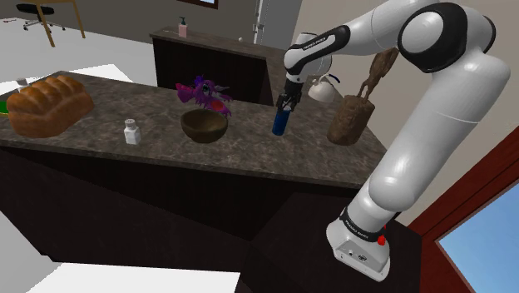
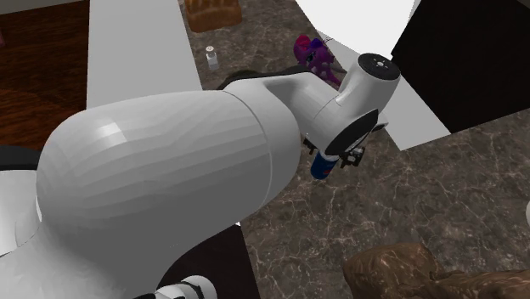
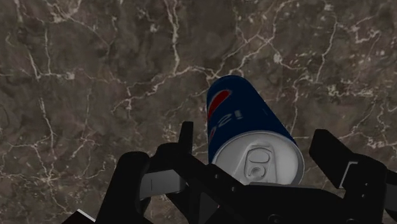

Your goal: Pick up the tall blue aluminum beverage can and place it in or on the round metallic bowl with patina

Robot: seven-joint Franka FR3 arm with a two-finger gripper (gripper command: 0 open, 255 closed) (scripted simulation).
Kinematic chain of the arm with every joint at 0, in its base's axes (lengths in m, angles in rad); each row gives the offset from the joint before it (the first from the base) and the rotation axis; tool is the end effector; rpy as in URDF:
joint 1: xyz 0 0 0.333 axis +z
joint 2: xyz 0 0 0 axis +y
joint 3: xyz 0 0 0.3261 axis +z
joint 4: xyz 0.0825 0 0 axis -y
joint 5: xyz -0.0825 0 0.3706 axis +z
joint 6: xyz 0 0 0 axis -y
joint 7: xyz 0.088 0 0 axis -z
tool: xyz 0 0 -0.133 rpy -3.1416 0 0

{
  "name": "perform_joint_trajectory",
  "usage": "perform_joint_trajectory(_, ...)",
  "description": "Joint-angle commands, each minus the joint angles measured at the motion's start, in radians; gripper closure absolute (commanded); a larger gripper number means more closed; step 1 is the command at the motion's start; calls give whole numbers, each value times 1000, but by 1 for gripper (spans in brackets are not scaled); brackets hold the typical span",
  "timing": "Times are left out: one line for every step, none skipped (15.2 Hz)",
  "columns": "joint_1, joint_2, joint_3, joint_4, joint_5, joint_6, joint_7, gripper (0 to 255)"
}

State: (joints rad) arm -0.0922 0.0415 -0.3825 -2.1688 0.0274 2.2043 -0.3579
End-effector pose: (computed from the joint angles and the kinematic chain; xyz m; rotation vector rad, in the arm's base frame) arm 0.4721 -0.2401 0.3685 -3.1275 0.2079 0.0000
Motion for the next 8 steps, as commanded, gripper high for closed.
perform_joint_trajectory(0, 0, 0, 0, 0, 0, 0, 0)
perform_joint_trajectory(0, 0, 0, 0, 0, 0, 0, 0)
perform_joint_trajectory(0, 0, 0, 0, 0, 0, 0, 255)
perform_joint_trajectory(0, 0, 0, 0, 0, 0, 0, 255)
perform_joint_trajectory(0, 0, 0, 0, 0, 0, 0, 255)
perform_joint_trajectory(0, 0, 0, 0, 0, 0, 0, 255)
perform_joint_trajectory(0, 0, 0, 0, 0, 0, 0, 255)
perform_joint_trajectory(0, 0, 0, 0, 0, 0, 0, 255)
